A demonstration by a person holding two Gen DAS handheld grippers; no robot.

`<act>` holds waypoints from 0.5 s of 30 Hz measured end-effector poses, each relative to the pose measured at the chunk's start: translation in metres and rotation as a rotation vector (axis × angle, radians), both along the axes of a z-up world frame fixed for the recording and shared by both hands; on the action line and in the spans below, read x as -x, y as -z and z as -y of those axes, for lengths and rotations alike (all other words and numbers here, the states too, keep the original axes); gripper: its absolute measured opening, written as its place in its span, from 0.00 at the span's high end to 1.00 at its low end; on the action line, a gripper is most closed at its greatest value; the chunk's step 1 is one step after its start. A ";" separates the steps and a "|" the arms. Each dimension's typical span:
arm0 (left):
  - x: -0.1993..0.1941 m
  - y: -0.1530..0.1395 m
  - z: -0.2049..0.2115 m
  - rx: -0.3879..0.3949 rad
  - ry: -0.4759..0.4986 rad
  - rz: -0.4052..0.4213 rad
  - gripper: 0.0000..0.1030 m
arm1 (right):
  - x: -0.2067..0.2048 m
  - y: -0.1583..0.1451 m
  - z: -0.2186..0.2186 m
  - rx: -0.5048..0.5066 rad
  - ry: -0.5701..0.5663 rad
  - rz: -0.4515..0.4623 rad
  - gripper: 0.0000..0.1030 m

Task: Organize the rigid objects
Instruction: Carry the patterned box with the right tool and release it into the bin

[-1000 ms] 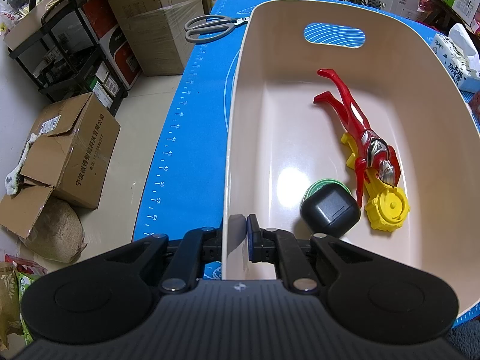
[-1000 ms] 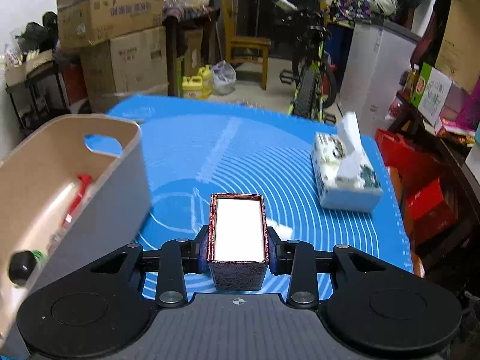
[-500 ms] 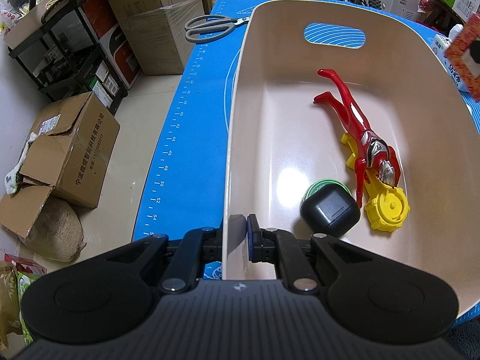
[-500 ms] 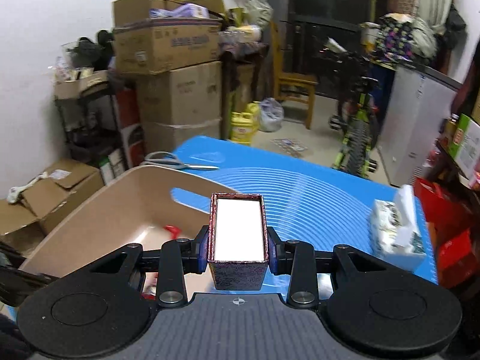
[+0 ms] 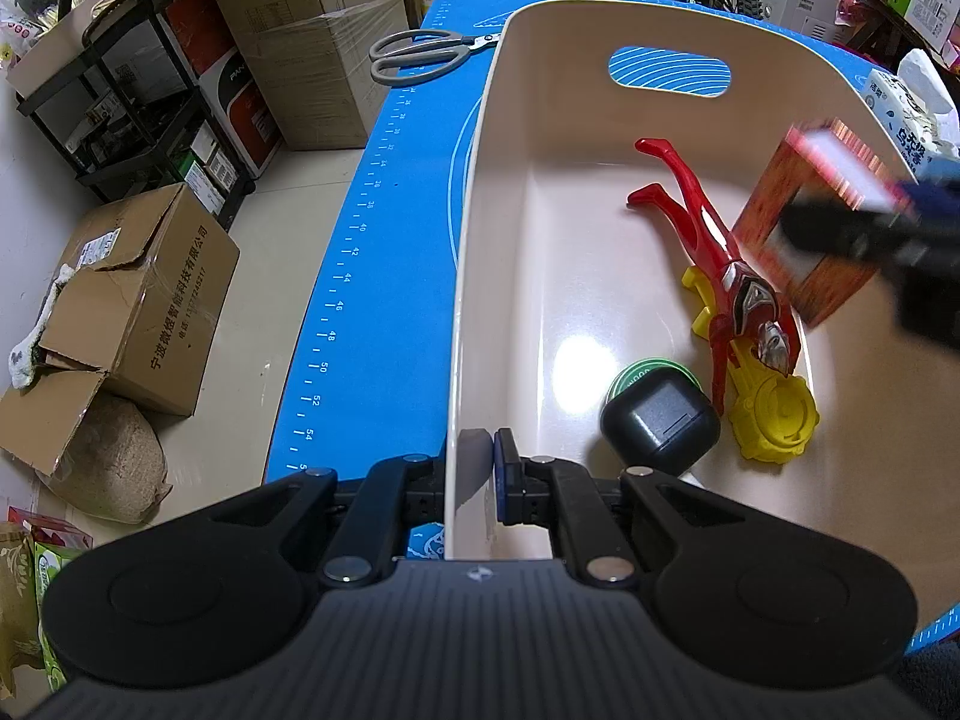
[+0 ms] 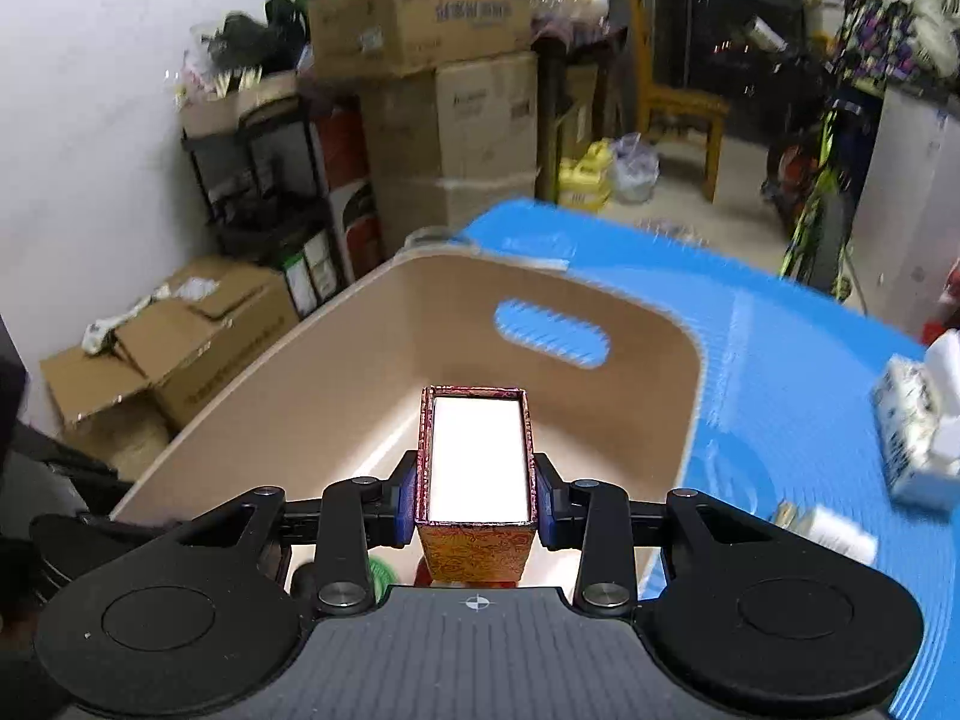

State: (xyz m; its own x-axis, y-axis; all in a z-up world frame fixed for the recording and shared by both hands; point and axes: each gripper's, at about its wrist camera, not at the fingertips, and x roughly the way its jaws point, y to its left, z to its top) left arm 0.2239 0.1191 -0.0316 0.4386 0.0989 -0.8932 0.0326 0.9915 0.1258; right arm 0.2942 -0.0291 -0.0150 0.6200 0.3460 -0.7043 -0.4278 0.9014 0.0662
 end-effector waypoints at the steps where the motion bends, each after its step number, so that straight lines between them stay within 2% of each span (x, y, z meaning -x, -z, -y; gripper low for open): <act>1: 0.000 0.000 0.000 0.000 0.000 0.000 0.88 | 0.000 0.005 -0.002 0.009 -0.004 -0.017 0.57; 6: 0.000 0.000 0.000 0.000 0.000 0.000 0.88 | 0.001 0.024 -0.011 0.057 -0.026 -0.080 0.57; 15: 0.000 0.000 0.000 -0.001 0.000 0.000 0.88 | 0.003 0.023 -0.014 0.086 -0.051 -0.097 0.57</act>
State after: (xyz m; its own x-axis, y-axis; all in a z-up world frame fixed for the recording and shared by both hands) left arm 0.2239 0.1191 -0.0316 0.4386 0.0998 -0.8931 0.0325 0.9914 0.1267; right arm 0.2916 -0.0148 -0.0379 0.5310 0.3110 -0.7883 -0.4686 0.8828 0.0326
